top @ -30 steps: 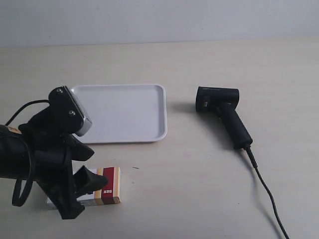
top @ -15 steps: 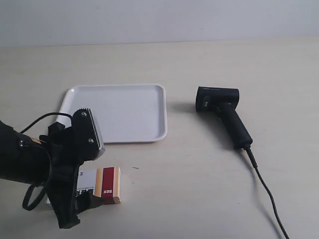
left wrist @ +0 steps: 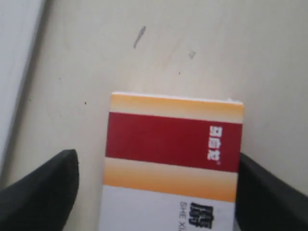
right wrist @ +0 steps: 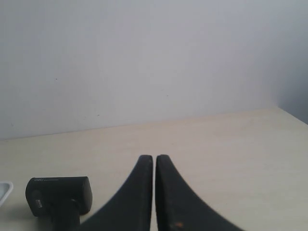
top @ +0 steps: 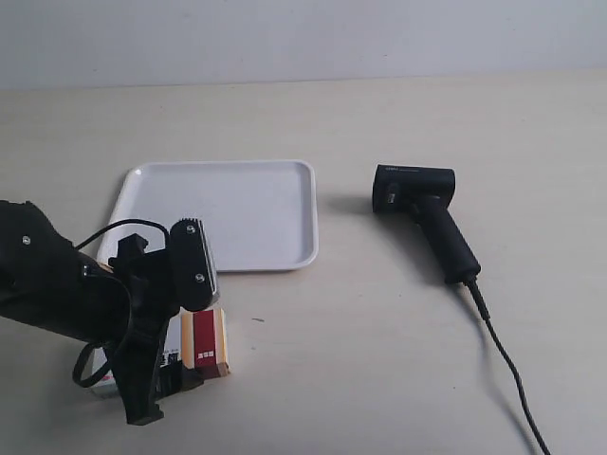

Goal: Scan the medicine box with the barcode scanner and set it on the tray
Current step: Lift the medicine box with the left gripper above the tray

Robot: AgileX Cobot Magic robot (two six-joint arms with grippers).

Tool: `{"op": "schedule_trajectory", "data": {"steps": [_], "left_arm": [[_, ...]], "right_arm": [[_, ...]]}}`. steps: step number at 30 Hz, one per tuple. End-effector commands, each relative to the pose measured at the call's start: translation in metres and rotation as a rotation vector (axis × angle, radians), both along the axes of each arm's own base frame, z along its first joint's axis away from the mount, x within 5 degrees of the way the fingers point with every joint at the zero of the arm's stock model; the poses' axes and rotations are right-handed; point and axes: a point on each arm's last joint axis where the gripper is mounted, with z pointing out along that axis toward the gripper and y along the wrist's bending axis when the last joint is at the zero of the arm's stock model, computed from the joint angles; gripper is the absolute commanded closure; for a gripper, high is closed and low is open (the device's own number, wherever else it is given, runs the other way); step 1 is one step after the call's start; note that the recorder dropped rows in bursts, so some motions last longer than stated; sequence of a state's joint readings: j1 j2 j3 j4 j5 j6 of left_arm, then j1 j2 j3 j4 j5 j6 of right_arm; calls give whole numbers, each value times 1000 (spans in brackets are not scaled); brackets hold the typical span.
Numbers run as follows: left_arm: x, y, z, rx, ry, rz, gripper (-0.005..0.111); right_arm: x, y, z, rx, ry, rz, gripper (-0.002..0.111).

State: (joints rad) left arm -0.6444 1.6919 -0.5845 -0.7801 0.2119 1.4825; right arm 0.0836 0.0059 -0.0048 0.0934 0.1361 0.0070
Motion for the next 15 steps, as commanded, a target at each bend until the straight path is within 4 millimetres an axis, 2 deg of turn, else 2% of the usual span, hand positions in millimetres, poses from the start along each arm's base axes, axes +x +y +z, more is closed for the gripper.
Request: {"op": "schedule_trajectory", "data": {"steps": [1,2,4,5,9,12,15], "left_arm": [[5,-6,2,-6,-5,-25,56],[7,-8,4,-11,-16,-24,66],[11,-10,7,-18,-43,-17,97],[13,-11,8,-23,-51,-10,106],[26,-20,27,-114,-61,118,106],[43,-26,52,-217,-83,246,106],[68,-23,81,-365,-55,470,106]], "right_arm": [[0,0,-1,-3,-5,3,105],[0,0,-1,-3,-5,3,105],[0,0,-1,-1,-5,4,105],[0,0,-1,8,-4,4,105],[0,1,3,88,-39,5,105],[0,0,7,182,-79,1,105],[0,-1,12,226,-122,-7,105]]}}
